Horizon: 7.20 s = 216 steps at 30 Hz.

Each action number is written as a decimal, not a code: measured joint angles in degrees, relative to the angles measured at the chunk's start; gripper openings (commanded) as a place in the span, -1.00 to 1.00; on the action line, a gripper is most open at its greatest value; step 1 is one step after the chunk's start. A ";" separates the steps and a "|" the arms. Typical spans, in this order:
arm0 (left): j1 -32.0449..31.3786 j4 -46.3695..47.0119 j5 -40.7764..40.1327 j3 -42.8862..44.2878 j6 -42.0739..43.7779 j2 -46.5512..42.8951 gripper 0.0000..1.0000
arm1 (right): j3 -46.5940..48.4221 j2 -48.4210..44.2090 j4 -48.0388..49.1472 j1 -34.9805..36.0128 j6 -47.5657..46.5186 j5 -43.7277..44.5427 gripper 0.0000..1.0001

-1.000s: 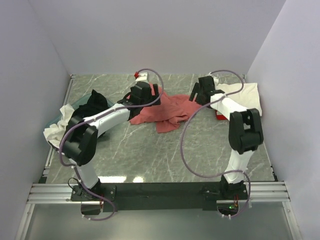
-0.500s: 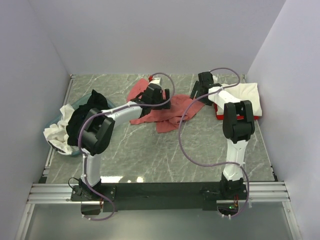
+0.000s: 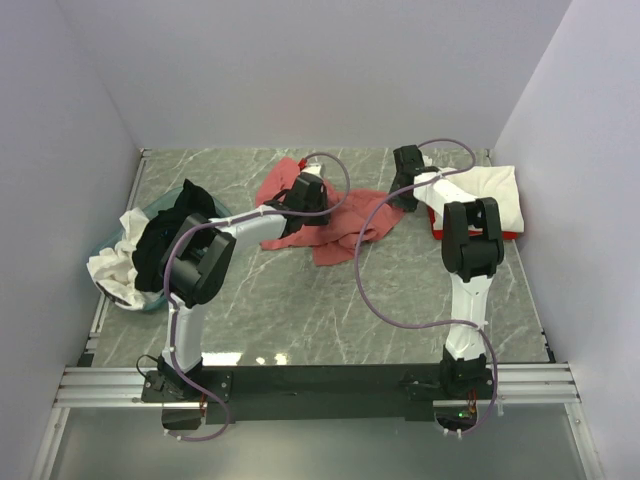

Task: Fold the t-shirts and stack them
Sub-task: Flatten the tshirt out

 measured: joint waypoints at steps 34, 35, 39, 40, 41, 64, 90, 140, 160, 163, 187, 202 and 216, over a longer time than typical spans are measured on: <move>0.15 -9.81 -15.98 -43.21 -5.62 -53.42 -0.99 | -16.13 -13.70 0.92 0.48 -2.80 -5.11 0.09; 0.15 -10.47 -16.52 -43.21 -5.86 -54.34 -0.99 | -15.74 -13.77 0.79 0.52 -3.10 -5.09 0.20; 0.15 -13.00 -17.88 -43.21 -6.10 -56.70 -0.99 | -13.66 -12.79 0.46 0.52 -3.48 -5.22 0.29; 0.15 -13.46 -18.05 -43.21 -6.14 -57.18 -0.99 | -13.00 -12.28 0.35 0.52 -3.56 -5.40 0.29; 0.15 -13.84 -18.16 -43.21 -6.19 -57.55 -0.99 | -12.33 -11.63 0.15 0.52 -3.63 -5.66 0.31; 0.15 -15.37 -17.97 -44.65 -6.27 -61.07 -0.99 | -5.66 -3.76 -3.45 2.40 -3.67 -8.70 -0.07; -16.61 -9.94 8.07 -51.82 -8.09 -53.37 -0.07 | -30.80 -52.68 -0.26 3.41 -3.78 -0.31 -1.00; 9.31 -15.58 -16.57 -0.96 2.27 0.90 0.41 | -46.64 -72.59 -0.35 3.02 -2.49 -1.20 -1.00; 10.67 -12.74 -16.50 -0.70 2.73 2.03 -0.99 | -48.04 -70.27 1.01 3.02 -3.48 -1.73 -1.00; 10.67 -13.00 -16.50 -0.79 2.78 1.73 -0.99 | -47.82 -69.92 0.85 3.02 -3.74 -2.25 -1.00; 11.58 -25.24 -11.23 -3.23 5.16 -62.45 -0.99 | 8.83 -72.61 -16.33 2.58 -9.90 1.29 -1.00; 11.56 -35.04 -1.09 3.82 5.55 -74.79 -0.99 | 24.83 -77.50 -21.88 2.54 -10.27 -2.54 -1.00; 12.13 -33.35 -4.76 0.81 6.95 -52.37 -0.99 | 12.63 -64.39 -15.08 1.99 -10.23 -4.33 -1.00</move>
